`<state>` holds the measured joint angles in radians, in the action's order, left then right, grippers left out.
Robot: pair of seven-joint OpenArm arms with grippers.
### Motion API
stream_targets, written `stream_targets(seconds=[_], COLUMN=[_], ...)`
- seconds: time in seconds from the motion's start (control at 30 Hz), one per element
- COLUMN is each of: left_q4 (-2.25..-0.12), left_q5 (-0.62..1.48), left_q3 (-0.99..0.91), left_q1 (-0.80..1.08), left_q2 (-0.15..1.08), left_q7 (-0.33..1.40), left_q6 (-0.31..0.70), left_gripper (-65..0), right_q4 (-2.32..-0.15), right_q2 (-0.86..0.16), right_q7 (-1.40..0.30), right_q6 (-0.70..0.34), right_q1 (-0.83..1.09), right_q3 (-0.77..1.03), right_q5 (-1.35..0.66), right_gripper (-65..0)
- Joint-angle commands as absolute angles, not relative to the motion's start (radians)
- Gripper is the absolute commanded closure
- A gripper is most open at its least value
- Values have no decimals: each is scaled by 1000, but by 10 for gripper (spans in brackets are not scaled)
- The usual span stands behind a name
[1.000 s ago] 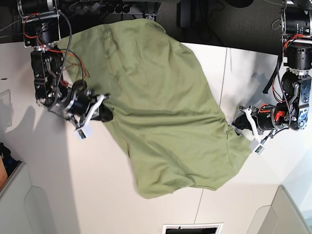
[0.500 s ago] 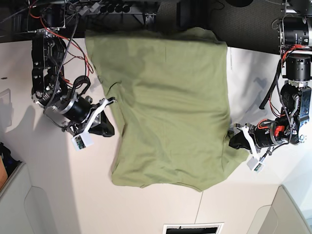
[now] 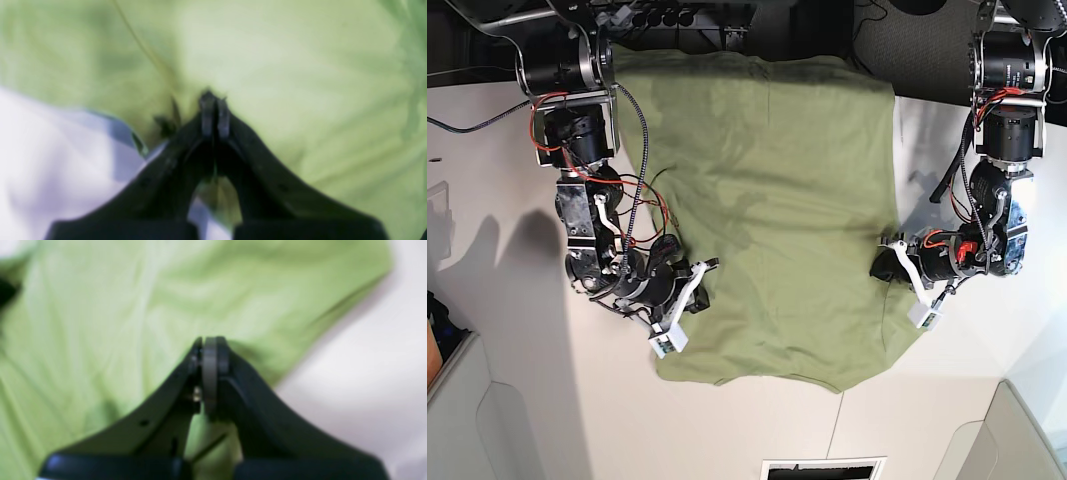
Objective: Layout the t-shirt on the table in an organized manner, then fold the t-shirt properly
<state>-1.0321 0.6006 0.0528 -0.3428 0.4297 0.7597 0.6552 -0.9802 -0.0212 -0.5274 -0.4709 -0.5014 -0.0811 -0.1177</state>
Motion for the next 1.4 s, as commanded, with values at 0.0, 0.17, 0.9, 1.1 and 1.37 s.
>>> stream_targets(seconds=[0.0, 0.17, 0.9, 1.1, 1.37], left_q4=[-1016, -873, -659, -830, -1062], left_q5=[556, 466, 451, 707, 943], left_q3=[47, 47, 276, 276, 276], left_q1=[-383, -502, -793, -774, -576], left_q2=[442, 383, 187, 255, 403], left_q7=[740, 729, 788, 970, 1105], left_q6=[604, 541, 493, 597, 657], left_gripper=[0, 0, 0, 0, 0], right_q4=[-982, -982, -1578, -1526, -1176], right_q2=[-31, -88, -99, -79, 39], right_q7=[-505, -533, -620, -595, -551], right_q6=[-476, -475, -474, -467, -468], right_q1=[-538, -535, -121, -255, -490], right_q3=[-94, -151, -117, -106, -113], right_q5=[-115, -172, -330, -322, -203], right_gripper=[0, 0, 0, 0, 0])
